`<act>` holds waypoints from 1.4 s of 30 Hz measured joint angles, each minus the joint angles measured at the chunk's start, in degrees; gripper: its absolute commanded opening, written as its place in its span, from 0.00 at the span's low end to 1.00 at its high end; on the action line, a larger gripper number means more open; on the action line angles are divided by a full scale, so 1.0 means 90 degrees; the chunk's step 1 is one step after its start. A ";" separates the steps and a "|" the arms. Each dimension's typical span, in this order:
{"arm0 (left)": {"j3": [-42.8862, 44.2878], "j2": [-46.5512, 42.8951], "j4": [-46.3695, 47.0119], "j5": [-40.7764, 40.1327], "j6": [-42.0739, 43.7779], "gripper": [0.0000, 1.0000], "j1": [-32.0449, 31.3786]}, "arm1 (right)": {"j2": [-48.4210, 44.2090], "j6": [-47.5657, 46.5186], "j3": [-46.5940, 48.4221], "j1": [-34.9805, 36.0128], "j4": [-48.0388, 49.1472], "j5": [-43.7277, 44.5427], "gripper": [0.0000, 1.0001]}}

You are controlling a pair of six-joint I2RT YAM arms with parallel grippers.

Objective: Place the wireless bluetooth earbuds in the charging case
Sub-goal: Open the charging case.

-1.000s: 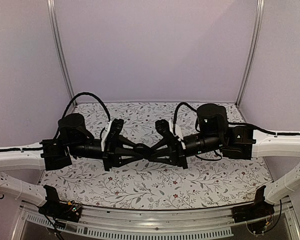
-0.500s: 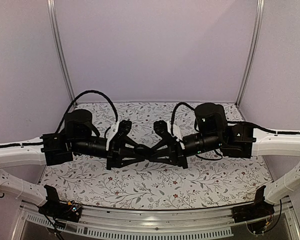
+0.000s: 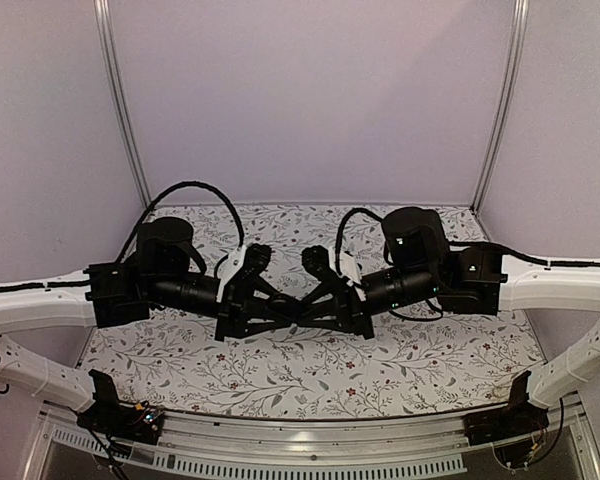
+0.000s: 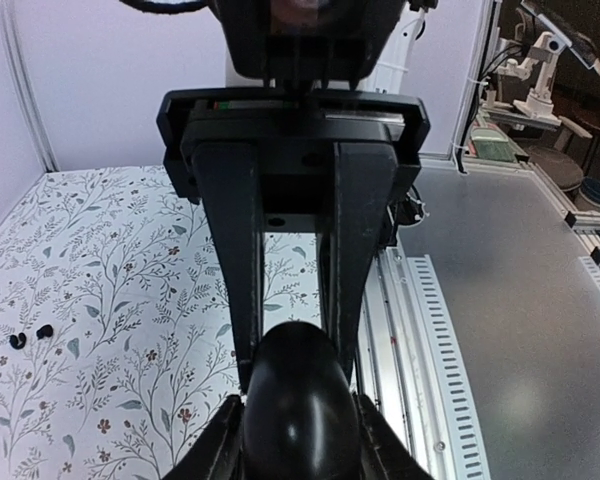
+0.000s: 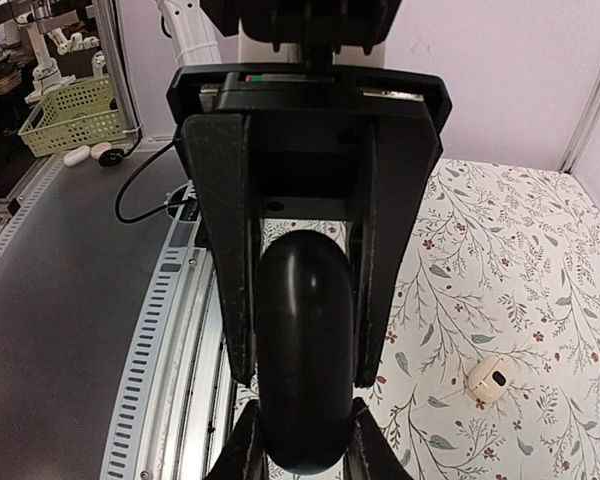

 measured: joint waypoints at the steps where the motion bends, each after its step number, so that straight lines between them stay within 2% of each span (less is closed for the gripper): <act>1: 0.0002 0.0000 0.0002 0.0007 0.0002 0.29 0.0000 | 0.0000 -0.0007 0.0000 0.0000 0.0000 0.0000 0.00; 7: 0.0002 0.0024 -0.0012 0.0000 0.0085 0.11 0.0000 | 0.0007 0.0002 0.0002 0.0000 -0.0041 0.0005 0.00; 8: 0.0002 0.0032 -0.0017 0.0000 0.0075 0.08 0.0000 | 0.0007 0.0002 0.0002 0.0000 -0.0051 0.0005 0.02; 10: 0.0002 0.0034 -0.0019 -0.0002 0.0073 0.03 0.0000 | 0.0010 0.0010 0.0002 0.0000 -0.0061 0.0005 0.21; 12: 0.0002 0.0034 -0.0017 -0.0002 0.0070 0.00 0.0000 | 0.0010 0.0002 0.0002 0.0000 -0.0058 0.0007 0.32; 14: 0.0000 0.0034 -0.0002 -0.0012 0.0068 0.00 0.0000 | 0.0010 0.0000 0.0002 0.0000 -0.0051 0.0024 0.39; 28: -0.0396 -0.0238 0.0398 -0.0097 0.0012 0.00 0.0002 | -0.0019 0.0255 0.0000 -0.0063 0.0192 0.0087 0.36; 42: -0.0481 -0.0272 0.0532 -0.0141 -0.0109 0.00 0.0063 | -0.0325 0.0614 -0.0049 -0.0233 0.0478 0.0784 0.33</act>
